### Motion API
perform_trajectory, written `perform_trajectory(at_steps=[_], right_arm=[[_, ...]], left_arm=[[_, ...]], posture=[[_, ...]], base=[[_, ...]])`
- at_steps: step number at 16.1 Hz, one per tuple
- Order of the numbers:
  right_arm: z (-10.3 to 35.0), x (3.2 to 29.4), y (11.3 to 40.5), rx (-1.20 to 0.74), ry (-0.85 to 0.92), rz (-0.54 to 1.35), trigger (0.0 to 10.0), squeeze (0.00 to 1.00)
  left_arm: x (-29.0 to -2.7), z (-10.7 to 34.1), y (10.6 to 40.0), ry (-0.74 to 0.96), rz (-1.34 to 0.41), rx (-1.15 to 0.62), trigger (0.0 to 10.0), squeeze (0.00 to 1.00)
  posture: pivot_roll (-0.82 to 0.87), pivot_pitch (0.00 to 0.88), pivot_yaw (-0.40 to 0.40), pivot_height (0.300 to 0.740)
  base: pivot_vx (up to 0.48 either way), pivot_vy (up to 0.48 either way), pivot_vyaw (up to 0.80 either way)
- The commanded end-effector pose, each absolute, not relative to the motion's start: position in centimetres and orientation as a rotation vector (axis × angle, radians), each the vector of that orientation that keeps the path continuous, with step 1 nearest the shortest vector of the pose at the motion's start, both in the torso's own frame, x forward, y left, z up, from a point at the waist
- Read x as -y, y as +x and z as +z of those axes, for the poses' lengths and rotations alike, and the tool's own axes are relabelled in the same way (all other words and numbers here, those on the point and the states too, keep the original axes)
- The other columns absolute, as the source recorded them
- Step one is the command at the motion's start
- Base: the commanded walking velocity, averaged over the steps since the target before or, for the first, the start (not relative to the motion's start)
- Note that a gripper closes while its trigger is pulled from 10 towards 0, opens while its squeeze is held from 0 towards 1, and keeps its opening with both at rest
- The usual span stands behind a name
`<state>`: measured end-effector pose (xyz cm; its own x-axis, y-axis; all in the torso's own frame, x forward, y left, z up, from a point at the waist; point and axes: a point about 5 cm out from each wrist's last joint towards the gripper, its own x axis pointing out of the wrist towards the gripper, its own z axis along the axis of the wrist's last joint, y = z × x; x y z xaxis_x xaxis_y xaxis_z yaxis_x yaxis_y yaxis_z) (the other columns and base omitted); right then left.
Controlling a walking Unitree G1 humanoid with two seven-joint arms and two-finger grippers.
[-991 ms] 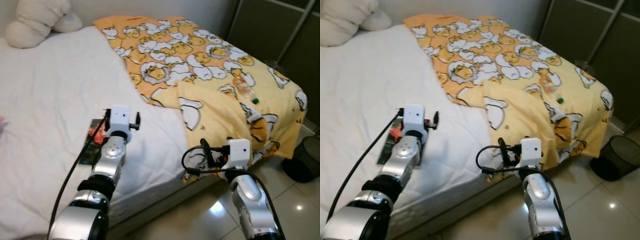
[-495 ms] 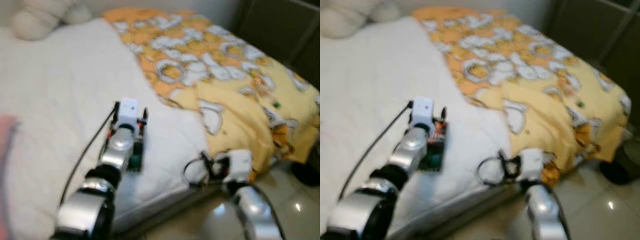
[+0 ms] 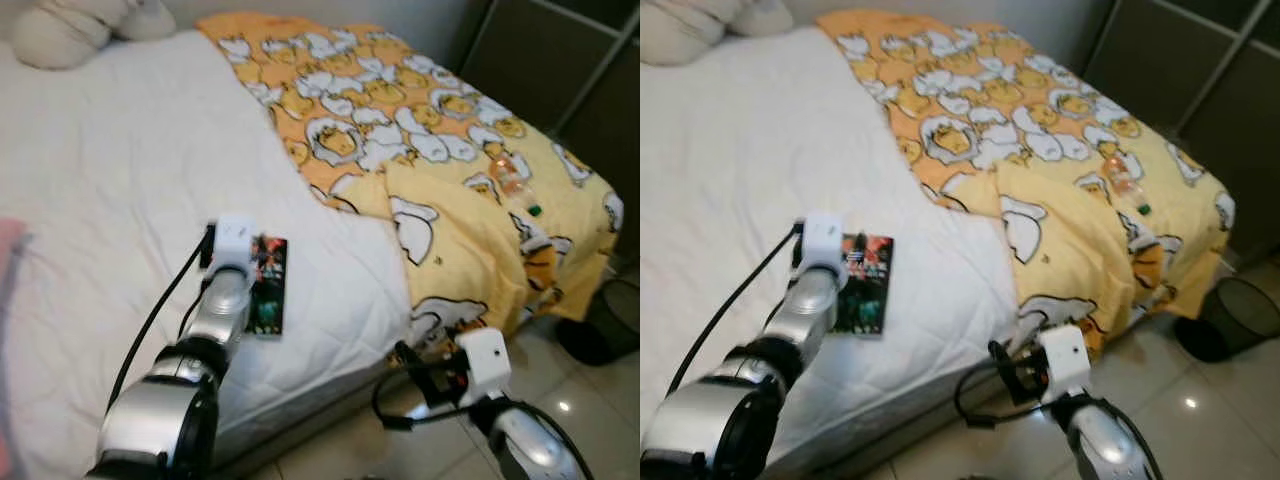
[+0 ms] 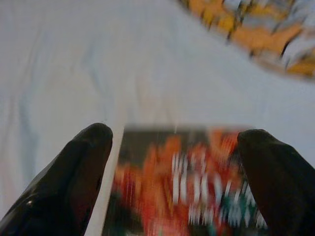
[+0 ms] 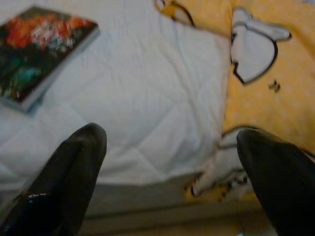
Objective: Clean up the room
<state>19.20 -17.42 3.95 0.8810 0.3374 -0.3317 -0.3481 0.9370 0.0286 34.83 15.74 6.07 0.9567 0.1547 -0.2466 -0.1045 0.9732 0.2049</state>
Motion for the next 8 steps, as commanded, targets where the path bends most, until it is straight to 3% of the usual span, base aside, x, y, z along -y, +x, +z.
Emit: perform_trajectory(at_steps=[1, 4, 8], right_arm=[[4.5, 17.9, 18.6, -0.357, -0.04, 0.37, 10.0, 0.0], [4.4, 17.8, 17.5, -0.395, -0.031, 0.401, 10.0, 0.0], [4.4, 17.4, 17.1, -0.422, -0.007, 0.422, 10.0, 0.0]], left_arm=[[-17.0, 5.5, 34.4, 0.22, 0.191, -0.281, 10.0, 0.0], [-19.1, 4.5, 33.4, 0.211, 0.251, -0.329, 10.0, 0.0], [-19.8, 3.1, 32.3, 0.172, 0.221, -0.385, 10.0, 0.0]], posture=[[-0.13, 0.108, -0.16, 0.74], [-0.12, 0.128, -0.168, 0.74], [-0.11, 0.131, -0.168, 0.74]], base=[[0.0, 0.0, 0.0], [0.0, 0.0, 0.0], [0.0, 0.0, 0.0]])
